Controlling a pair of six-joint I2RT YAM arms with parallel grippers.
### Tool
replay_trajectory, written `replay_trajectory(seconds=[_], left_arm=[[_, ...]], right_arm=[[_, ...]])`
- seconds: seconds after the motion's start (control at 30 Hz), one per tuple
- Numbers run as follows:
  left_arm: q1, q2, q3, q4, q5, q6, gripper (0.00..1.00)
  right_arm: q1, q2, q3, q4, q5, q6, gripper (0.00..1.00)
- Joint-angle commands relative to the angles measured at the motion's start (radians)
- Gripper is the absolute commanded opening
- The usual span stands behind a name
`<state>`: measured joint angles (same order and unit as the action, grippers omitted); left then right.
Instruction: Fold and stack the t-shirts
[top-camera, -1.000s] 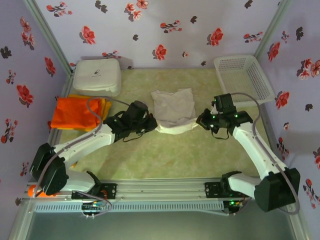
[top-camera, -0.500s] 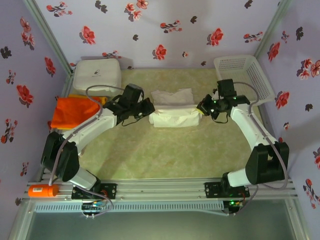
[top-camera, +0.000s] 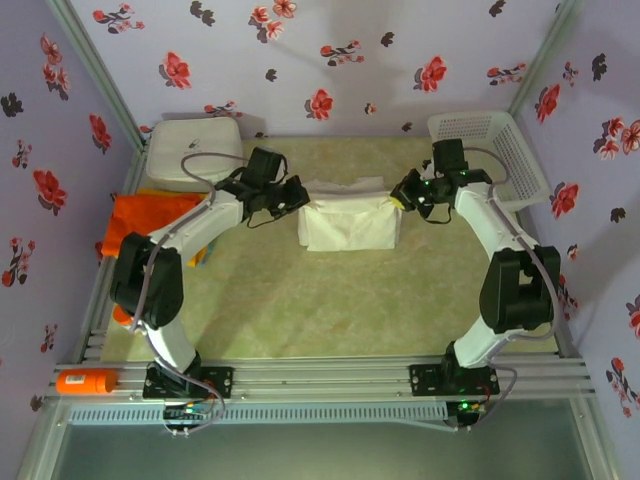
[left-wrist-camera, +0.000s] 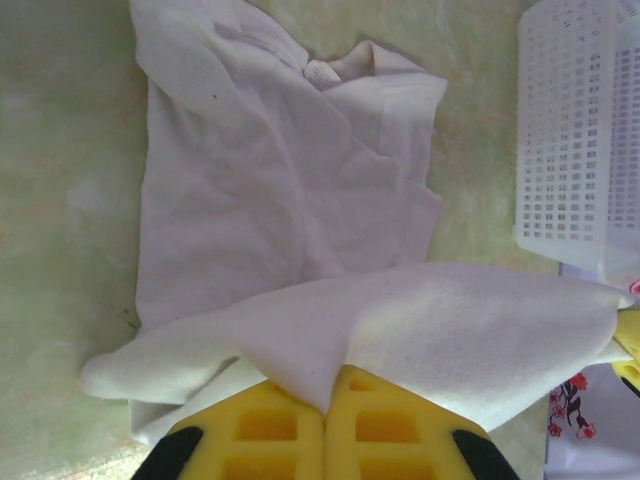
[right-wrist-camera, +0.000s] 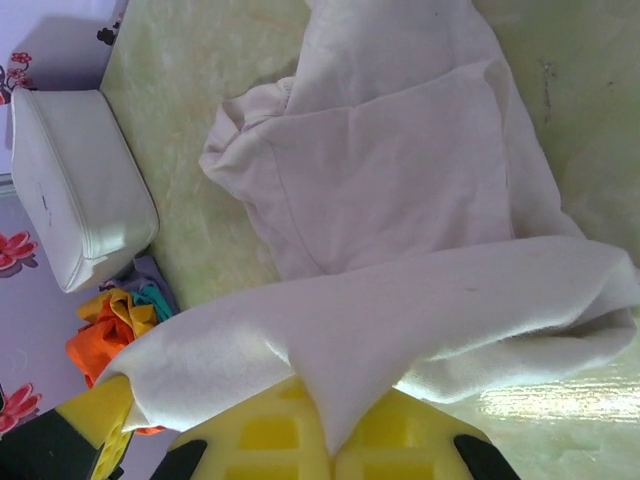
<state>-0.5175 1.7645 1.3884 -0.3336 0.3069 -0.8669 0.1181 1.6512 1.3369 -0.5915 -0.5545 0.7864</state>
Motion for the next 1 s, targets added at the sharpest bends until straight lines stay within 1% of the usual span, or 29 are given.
replay_trajectory(seconds=[0.0, 0.2, 0.27, 0.3, 0.33, 0.37, 0.4, 0.43, 0.5, 0.6, 0.73, 0.83, 0.9, 0.97], left_arm=[[0.023, 0.034, 0.051, 0.000, 0.031, 0.048, 0.00], [0.061, 0.109, 0.087, 0.043, 0.045, 0.074, 0.00], [0.068, 0.139, 0.100, 0.078, 0.054, 0.087, 0.04], [0.073, 0.162, 0.110, 0.094, 0.054, 0.094, 0.08], [0.080, 0.189, 0.125, 0.105, 0.059, 0.101, 0.17], [0.089, 0.212, 0.144, 0.109, 0.063, 0.107, 0.28], [0.098, 0.242, 0.170, 0.107, 0.066, 0.118, 0.37], [0.111, 0.268, 0.200, 0.108, 0.067, 0.130, 0.42], [0.140, 0.314, 0.259, 0.099, 0.074, 0.141, 0.46], [0.169, 0.330, 0.343, 0.037, 0.090, 0.167, 0.48], [0.151, 0.241, 0.304, 0.031, 0.086, 0.170, 0.48], [0.106, 0.185, 0.230, 0.050, 0.089, 0.153, 0.48], [0.067, 0.155, 0.166, 0.097, 0.087, 0.122, 0.48], [0.034, 0.134, 0.103, 0.153, 0.077, 0.076, 0.48]], right_arm=[[-0.017, 0.050, 0.044, 0.045, -0.032, -0.003, 0.00], [-0.023, 0.161, 0.088, 0.098, -0.057, 0.009, 0.00], [-0.024, 0.195, 0.107, 0.111, -0.049, 0.011, 0.00], [-0.025, 0.214, 0.121, 0.113, -0.045, 0.011, 0.00], [-0.025, 0.237, 0.139, 0.117, -0.042, 0.012, 0.00], [-0.026, 0.255, 0.156, 0.121, -0.037, 0.011, 0.06], [-0.030, 0.281, 0.180, 0.129, -0.026, 0.010, 0.15], [-0.035, 0.309, 0.204, 0.130, -0.014, 0.009, 0.26], [-0.046, 0.361, 0.261, 0.157, -0.022, 0.008, 0.51], [-0.057, 0.402, 0.326, 0.169, -0.030, -0.012, 0.70], [-0.051, 0.355, 0.296, 0.161, -0.018, -0.050, 0.78], [-0.037, 0.298, 0.223, 0.192, -0.043, -0.038, 0.80], [-0.027, 0.259, 0.152, 0.230, -0.076, -0.003, 0.81], [-0.016, 0.216, 0.087, 0.262, -0.084, 0.033, 0.81]])
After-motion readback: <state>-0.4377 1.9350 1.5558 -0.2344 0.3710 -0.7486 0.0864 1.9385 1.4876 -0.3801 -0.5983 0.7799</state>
